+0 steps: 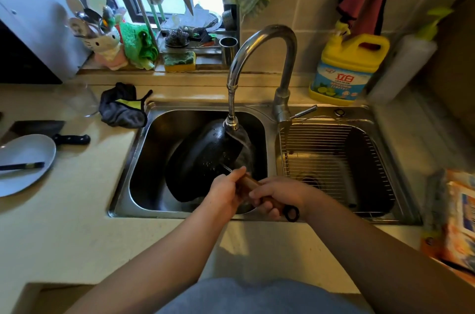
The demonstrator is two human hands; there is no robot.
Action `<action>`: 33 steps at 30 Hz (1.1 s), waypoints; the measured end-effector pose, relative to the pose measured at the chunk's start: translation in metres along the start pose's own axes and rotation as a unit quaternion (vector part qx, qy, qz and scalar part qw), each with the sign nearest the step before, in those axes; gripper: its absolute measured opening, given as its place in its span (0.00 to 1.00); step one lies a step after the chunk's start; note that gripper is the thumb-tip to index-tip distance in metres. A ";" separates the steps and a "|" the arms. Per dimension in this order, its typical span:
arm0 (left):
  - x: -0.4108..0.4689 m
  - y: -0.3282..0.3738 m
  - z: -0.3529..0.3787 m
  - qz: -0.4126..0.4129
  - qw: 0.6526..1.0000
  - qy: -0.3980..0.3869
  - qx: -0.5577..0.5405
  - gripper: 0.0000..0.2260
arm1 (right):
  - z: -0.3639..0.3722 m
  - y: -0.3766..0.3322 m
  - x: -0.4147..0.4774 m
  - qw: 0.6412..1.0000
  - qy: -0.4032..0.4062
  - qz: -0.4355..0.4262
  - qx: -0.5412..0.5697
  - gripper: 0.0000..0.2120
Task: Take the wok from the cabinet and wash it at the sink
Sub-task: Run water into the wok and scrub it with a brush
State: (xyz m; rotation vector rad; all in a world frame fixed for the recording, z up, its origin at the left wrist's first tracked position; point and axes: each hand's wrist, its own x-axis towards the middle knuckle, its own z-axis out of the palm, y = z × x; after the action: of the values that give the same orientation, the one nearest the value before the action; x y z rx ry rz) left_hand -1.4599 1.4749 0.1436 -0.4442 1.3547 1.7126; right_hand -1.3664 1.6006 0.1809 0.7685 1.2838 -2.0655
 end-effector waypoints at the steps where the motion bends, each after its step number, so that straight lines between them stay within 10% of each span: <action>1: 0.001 -0.001 0.000 0.002 1.000 -0.002 -0.003 0.15 | -0.001 0.001 0.002 1.000 -0.001 0.000 0.020 0.07; 20: 0.020 0.015 0.016 0.060 0.973 0.022 0.221 0.13 | 0.016 -0.001 0.021 0.910 -0.055 0.002 0.411 0.05; 33: 0.008 0.065 0.033 0.012 0.964 0.027 0.266 0.06 | 0.063 -0.048 0.005 0.854 0.068 -0.052 0.512 0.11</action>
State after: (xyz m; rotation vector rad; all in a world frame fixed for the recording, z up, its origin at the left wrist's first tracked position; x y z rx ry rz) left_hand -1.5085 1.5075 0.1874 -0.1662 1.7886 1.2863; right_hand -1.4154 1.5595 0.2282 1.3064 0.1518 -2.7908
